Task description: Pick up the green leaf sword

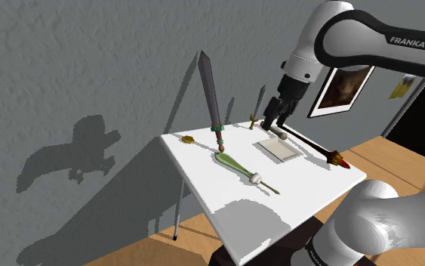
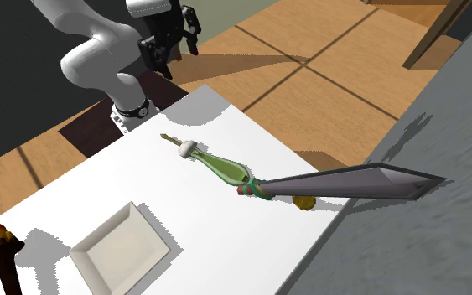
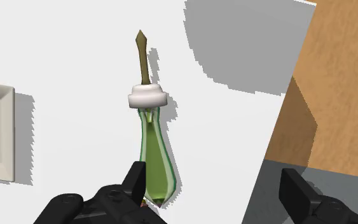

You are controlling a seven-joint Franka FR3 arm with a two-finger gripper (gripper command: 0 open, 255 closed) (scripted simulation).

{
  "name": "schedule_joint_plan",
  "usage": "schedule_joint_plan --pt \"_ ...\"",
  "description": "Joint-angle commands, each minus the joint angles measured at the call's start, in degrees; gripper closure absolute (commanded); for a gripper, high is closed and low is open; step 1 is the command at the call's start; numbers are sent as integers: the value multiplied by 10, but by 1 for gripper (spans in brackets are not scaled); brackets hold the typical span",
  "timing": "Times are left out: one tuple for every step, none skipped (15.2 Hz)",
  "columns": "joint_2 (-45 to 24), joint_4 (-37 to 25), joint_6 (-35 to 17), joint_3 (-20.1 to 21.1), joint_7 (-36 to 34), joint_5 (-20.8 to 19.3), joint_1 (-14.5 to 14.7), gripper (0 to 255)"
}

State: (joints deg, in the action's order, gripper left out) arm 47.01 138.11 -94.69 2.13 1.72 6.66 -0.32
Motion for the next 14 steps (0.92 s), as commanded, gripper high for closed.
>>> schedule_joint_plan --pt "0 0 0 0 0 0 0 0" --pt "-6 14 -17 0 3 -2 -1 0" --pt "-12 28 -35 0 6 -5 -3 0" --pt "-19 41 -52 -1 9 -7 -4 0" --pt "-27 54 -70 -1 12 -10 -6 0" --pt "-36 66 -88 -1 14 -13 -8 0" --pt "-46 77 -107 -1 17 -15 -9 0" --pt "-56 88 -126 -2 20 -18 -11 0" --pt "-68 98 -145 -2 22 -20 -13 0" --pt "-80 107 -164 -2 25 -23 -15 0" --pt "-94 116 -183 -3 27 -26 -17 0" --pt "-108 124 -203 -3 29 -29 -19 0" --pt "-123 131 -223 -4 31 -32 -21 0" --pt "-140 138 -244 -4 33 -35 -24 0"
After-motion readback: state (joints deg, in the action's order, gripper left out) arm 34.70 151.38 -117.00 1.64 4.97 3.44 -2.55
